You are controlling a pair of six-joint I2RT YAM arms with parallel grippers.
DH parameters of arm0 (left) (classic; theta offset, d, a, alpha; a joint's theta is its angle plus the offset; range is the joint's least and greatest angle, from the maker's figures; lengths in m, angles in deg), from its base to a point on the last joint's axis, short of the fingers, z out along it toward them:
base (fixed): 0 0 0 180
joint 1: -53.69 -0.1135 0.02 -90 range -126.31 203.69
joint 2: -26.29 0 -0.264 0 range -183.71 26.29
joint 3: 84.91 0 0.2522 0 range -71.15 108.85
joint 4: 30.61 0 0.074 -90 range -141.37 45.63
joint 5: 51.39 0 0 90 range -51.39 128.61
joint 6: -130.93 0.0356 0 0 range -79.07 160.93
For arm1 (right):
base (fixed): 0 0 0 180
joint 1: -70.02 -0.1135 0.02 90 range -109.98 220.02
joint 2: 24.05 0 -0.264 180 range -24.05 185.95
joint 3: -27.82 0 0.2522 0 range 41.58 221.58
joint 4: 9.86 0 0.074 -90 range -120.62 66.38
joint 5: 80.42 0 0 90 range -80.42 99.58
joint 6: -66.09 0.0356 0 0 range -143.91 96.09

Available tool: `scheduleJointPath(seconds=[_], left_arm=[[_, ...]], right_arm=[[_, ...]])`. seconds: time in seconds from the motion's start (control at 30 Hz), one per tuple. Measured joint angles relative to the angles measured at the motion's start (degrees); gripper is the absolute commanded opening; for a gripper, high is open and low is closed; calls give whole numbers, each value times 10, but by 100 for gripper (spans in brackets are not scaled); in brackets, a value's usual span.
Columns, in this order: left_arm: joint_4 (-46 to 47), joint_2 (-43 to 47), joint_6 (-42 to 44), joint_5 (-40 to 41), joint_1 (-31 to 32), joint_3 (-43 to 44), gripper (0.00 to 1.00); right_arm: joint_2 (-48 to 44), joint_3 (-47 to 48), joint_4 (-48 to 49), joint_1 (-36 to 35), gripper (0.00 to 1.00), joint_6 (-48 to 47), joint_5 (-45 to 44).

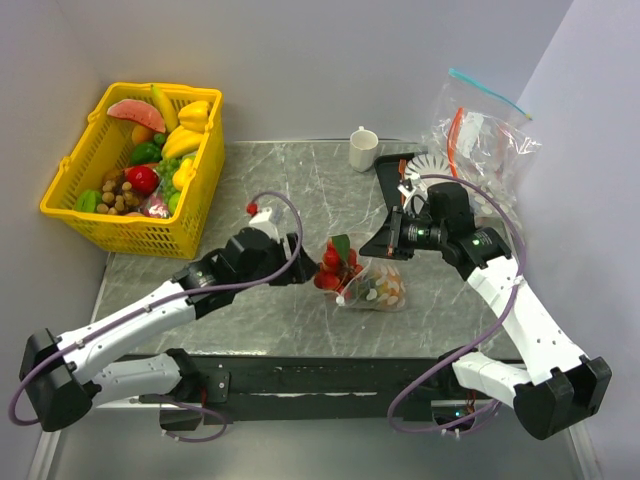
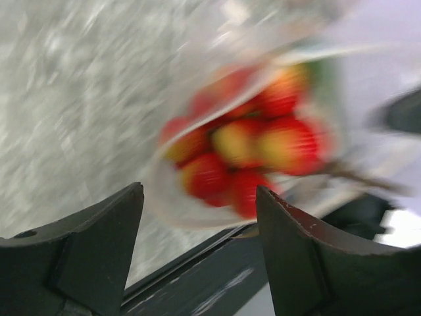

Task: Place the food in the zip-top bag and seal the zipper

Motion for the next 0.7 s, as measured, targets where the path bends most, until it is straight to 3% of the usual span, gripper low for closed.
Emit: scheduleJointPath(seconds=[0.13, 0.33, 0.43, 0.47, 0.6, 0.7], left_arm=[[-10, -12, -1, 6, 0, -37, 75], [0, -57, 0, 19, 0, -38, 51], [7, -80, 1, 20, 0, -37, 23], [12, -87, 2, 21, 0, -37, 1], [28, -106, 4, 29, 0, -36, 1], [-10, -106, 11, 37, 0, -1, 1]], right_arm=[[0, 0, 0, 0, 0, 0, 5], [0, 0, 0, 0, 0, 0, 9], [0, -1, 0, 1, 0, 0, 9], [0, -1, 0, 1, 0, 0, 9], [0, -1, -2, 1, 0, -2, 9], [0, -1, -6, 1, 0, -9, 2]])
